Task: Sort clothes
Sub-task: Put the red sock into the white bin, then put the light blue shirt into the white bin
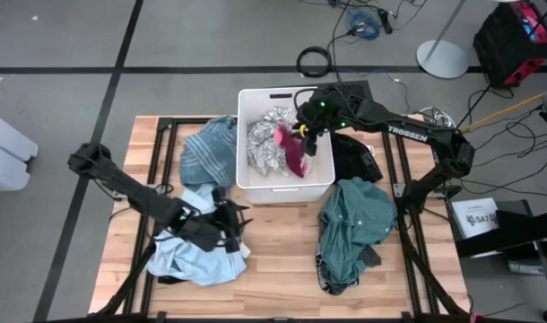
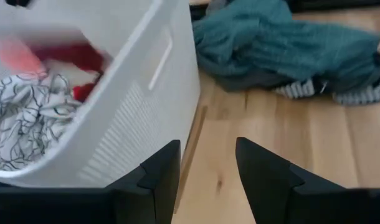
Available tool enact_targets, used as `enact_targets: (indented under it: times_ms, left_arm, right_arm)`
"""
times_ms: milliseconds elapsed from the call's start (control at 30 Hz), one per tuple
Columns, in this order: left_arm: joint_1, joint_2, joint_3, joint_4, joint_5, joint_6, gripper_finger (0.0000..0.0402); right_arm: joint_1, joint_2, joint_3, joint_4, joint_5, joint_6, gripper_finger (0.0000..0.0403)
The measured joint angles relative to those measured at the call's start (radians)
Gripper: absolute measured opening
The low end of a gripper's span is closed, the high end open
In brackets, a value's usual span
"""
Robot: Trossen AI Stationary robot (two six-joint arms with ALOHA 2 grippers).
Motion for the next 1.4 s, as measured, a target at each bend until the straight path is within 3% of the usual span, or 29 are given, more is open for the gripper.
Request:
enact_targets:
  times_ms: [167,367,633,867,1133,1267,1400]
  left_arm:
    - [-0.023,-0.031,0.000,-0.002,0.001,-0.004,0.0166]
    - [-0.042,-0.031,0.000,-0.015,0.013,-0.005,0.0166]
    - [-0.066,-0.031,0.000,-0.022,0.179,-0.036,0.0166]
    - [-0.093,-0.031,0.000,-0.042,0.294,-0.152,0.0166]
    - [-0.159,-0.005,-0.001,-0.064,0.382,-0.318,0.0166]
    - [-0.202,0.044,-0.001,-0.063,0.397,-0.322,0.0166]
    - [-0.227,0.113,-0.001,-0.039,0.399,-0.355,0.0166]
  right_arm:
    - [0.000,0.000,0.013,-0.013,0.000,0.000,0.0182]
    - [0.003,-0.001,0.133,-0.110,-0.002,0.000,0.0211]
    - [0.079,-0.003,0.332,-0.346,-0.009,0.003,0.0212]
    - [0.242,-0.003,0.355,-0.547,-0.009,0.006,0.0211]
    - [0.473,-0.002,0.295,-0.527,-0.007,0.084,0.0211]
    - [0.584,-0.001,0.247,-0.527,0.000,0.143,0.0210]
    - [0.700,-0.002,0.185,-0.510,0.079,0.218,0.0210]
